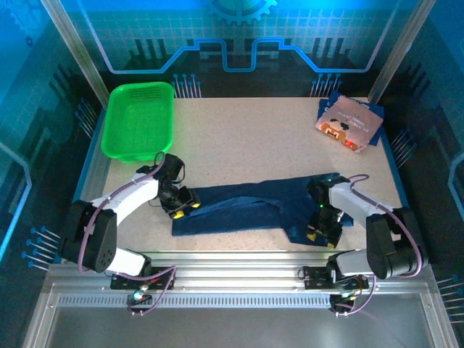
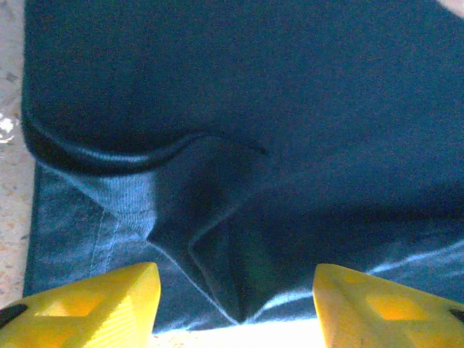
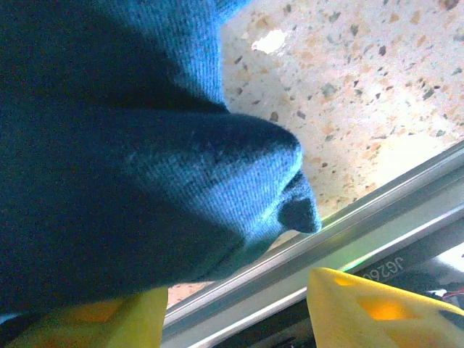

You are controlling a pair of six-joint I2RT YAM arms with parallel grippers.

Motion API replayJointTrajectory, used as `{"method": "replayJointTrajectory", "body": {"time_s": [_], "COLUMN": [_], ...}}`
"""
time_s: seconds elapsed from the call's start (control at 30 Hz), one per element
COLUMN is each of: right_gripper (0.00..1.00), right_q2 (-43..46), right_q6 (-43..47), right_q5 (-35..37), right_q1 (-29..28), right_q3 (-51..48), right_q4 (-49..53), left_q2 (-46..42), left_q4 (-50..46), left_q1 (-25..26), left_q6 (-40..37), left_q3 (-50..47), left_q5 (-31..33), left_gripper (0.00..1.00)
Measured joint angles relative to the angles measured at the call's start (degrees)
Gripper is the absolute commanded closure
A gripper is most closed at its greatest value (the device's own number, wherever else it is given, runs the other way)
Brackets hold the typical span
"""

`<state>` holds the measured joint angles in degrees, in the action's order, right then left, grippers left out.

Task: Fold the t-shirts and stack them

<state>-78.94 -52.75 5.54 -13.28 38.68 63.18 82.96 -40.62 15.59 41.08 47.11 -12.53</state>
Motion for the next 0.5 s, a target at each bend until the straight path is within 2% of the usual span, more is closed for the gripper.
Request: {"method": "replayJointTrajectory", "body": {"time_s": [0.1,0.17,0.2,0.3,0.37,0.43,0.5], "right_gripper": [0.50,0.54,0.59,0.86,0.97,1.00,1.00], "right_q2": [-0.55,-0.74,-0.98,-1.70,-1.97,-2.36,-2.47], "right_q6": [-0.39,-0.61,-0.70,-0.81,-0.96,-1.57,-1.22], "right_q5": [0.52,1.07,1.42,2.05,2.45,2.95,3.02], "right_q1": [-0.79,-1.09,-1.20,-1.46,-1.46,-1.46,-1.46], "right_q3": [0.04,0.22,0.44,1.01,1.33,1.68,1.90], "right_q4": [-0.04,0.00,0.00,-0.09,-0.09,-0.24,-0.35], "left_q2": [3.15,4.98,5.73,6.40,6.47,6.51,6.51], "left_q4": [0.90,1.40,1.73,2.56,2.58,2.58,2.56], "left_q1": [0.31,0.59,0.72,0.96,1.05,1.07,1.07], "left_q6": [0.79,1.27,1.38,1.73,1.95,1.90,1.33], "left_q3": [0.00,0.00,0.00,0.02,0.44,1.31,2.10], "left_q5": [0.00,0.00,-0.02,-0.02,0.07,0.26,0.76], "left_gripper": [0.49,0.59,0.62,0.77,0.88,0.96,1.00]}}
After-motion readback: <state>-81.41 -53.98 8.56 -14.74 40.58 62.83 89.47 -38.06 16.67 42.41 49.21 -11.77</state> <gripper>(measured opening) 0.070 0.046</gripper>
